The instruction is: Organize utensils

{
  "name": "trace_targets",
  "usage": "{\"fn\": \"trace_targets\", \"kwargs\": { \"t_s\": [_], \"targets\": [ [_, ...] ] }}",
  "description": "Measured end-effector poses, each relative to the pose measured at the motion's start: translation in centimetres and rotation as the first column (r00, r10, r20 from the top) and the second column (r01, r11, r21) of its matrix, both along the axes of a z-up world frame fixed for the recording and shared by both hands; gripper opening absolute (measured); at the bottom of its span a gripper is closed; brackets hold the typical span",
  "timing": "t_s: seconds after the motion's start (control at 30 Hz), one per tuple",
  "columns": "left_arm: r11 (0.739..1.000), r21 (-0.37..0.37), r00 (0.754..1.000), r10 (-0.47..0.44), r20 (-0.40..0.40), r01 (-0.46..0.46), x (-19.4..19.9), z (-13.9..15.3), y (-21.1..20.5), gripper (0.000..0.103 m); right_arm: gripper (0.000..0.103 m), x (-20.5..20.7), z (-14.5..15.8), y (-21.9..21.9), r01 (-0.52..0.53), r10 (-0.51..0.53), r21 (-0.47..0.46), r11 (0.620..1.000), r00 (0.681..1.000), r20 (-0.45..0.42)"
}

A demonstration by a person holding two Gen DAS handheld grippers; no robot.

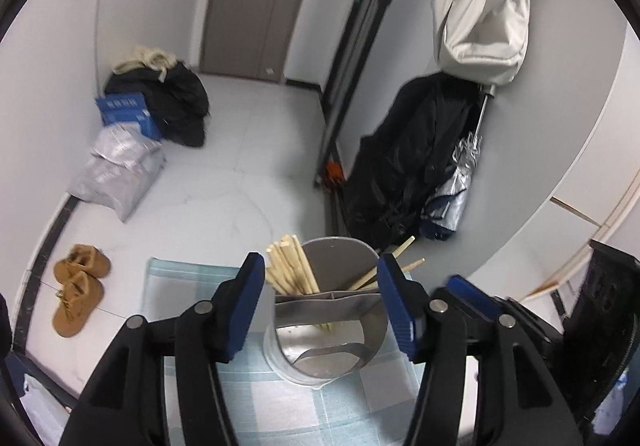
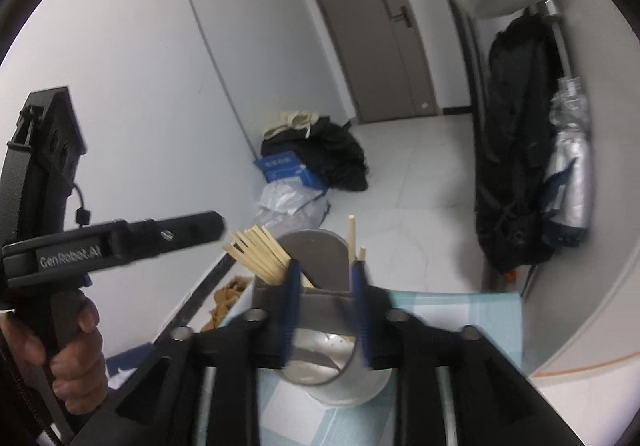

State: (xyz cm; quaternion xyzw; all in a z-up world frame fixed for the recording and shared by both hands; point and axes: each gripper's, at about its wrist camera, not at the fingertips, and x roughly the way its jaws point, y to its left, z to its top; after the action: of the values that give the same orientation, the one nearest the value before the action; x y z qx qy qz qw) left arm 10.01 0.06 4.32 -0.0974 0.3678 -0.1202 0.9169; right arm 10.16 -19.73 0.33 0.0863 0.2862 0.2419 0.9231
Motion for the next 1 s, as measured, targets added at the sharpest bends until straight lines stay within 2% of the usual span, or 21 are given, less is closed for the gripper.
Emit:
{"fn": "trace_targets", "kwargs": {
  "t_s": [0.07,0.13,0.2,0.3,0.43,0.5,0.63,0.7,0.83,0.9,1.0],
  "targets": [
    [1.0,0.01,1.0,0.019,0.018,-0.019,-1.0,0.7,0.0,0.057,0.037,-1.0,0.6,-0.4,0.013,-0.013,0.001,1.0,1.0,0.019],
    [0.999,0.016,0.998,0.048,0.052,-0.048,-2.4,1.5,-0.1,0.068,0.04,-2.4,1.6,-0.8,0.026,-0.026,0.003,1.0,0.999,0.045],
    [0.997,0.025,0.994,0.072,0.087,-0.075,-3.4,2.0,0.0,0.074,0.055,-4.0,2.5,-1.2,0.057,-0.057,-0.002,0.998,0.995,0.088],
    [0.991,0.07,0.986,0.107,0.131,-0.117,-4.9,2.6,0.0,0.082,0.068,-5.9,3.5,-1.4,0.084,-0.082,-0.009,0.996,0.987,0.141],
    [0.986,0.07,0.976,0.139,0.166,-0.152,-6.7,2.9,0.2,0.084,0.07,-8.0,4.3,-1.7,0.097,-0.095,-0.001,0.995,0.977,0.19],
    [0.981,0.086,0.97,0.154,0.19,-0.172,-7.8,3.1,0.1,0.085,0.078,-8.9,4.4,-1.9,0.108,-0.107,0.008,0.994,0.971,0.212],
    [0.973,0.13,0.958,0.157,0.238,-0.192,-9.5,3.2,0.1,0.087,0.083,-11.1,4.7,-2.0,0.116,-0.115,0.012,0.993,0.956,0.27],
    [0.97,0.139,0.953,0.162,0.257,-0.202,-10.2,3.1,0.3,0.087,0.089,-11.9,4.7,-1.8,0.12,-0.117,0.007,0.993,0.952,0.283],
    [0.965,0.126,0.934,0.185,0.307,-0.232,-11.6,2.5,0.7,0.099,0.094,-13.1,4.2,-1.5,0.123,-0.116,-0.003,0.992,0.944,0.308],
    [0.964,0.125,0.925,0.182,0.334,-0.235,-12.1,2.1,0.8,0.1,0.101,-13.7,3.7,-1.4,0.142,-0.133,-0.005,0.99,0.936,0.327],
    [0.963,0.128,0.914,0.177,0.365,-0.237,-12.5,1.3,0.8,0.102,0.103,-14.3,2.9,-1.2,0.166,-0.151,-0.014,0.986,0.926,0.347]
  ]
}}
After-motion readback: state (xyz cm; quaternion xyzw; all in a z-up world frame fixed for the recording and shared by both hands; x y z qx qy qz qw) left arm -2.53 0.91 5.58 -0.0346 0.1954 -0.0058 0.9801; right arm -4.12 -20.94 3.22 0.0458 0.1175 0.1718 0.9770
